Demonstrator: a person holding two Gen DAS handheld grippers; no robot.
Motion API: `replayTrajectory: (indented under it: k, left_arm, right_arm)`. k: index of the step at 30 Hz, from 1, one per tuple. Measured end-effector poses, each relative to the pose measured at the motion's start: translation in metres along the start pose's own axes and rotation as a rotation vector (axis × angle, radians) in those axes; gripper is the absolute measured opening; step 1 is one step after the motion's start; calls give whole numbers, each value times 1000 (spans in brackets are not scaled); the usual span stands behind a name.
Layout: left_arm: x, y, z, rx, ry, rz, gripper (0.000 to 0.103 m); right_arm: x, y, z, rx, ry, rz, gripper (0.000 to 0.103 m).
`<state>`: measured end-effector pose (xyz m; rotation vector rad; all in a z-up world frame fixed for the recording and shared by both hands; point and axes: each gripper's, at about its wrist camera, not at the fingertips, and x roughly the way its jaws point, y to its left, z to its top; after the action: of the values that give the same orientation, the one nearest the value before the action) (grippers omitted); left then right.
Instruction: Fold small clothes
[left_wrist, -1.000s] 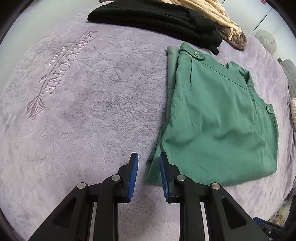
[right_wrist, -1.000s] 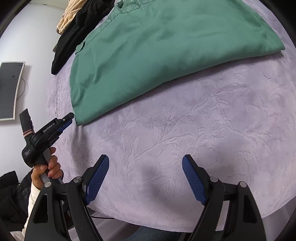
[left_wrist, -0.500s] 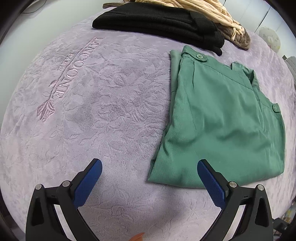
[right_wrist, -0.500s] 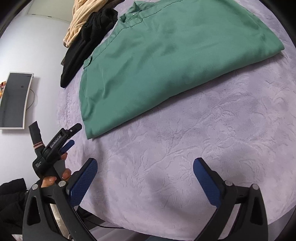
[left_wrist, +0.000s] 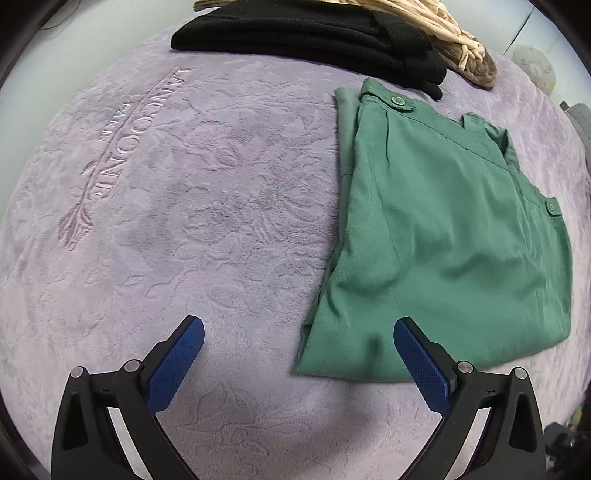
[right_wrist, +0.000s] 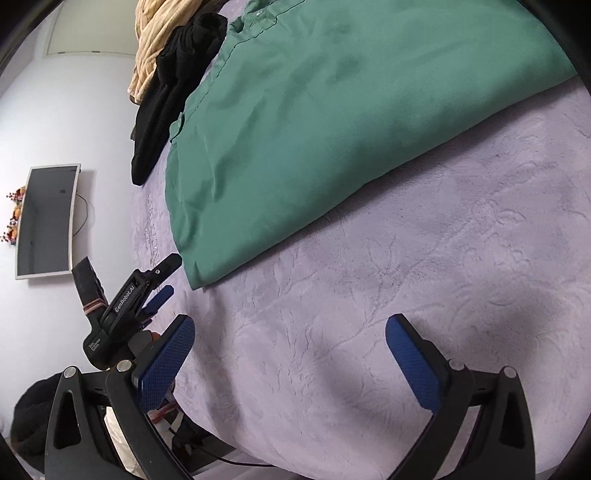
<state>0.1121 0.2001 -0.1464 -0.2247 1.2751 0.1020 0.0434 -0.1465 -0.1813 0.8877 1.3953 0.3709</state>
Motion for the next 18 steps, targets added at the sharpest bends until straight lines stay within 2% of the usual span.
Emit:
replayTrajectory:
  k: [3,8,12,18]
  left_arm:
    - [-3,6,4,-16,-20,-46,103]
    - [0,17,12,-67,-31,-132,103]
    - [9,18,16,-84,-25,-159,103]
    - [19,15,16,-86,-8,-207,103]
  right_arm:
    - [17,5,6,-6,26,71,103]
    - [48,19,20,4,22,191,103]
    - [77,22,32,61,26,258,103]
    - [85,28,48,128,-53,346,103]
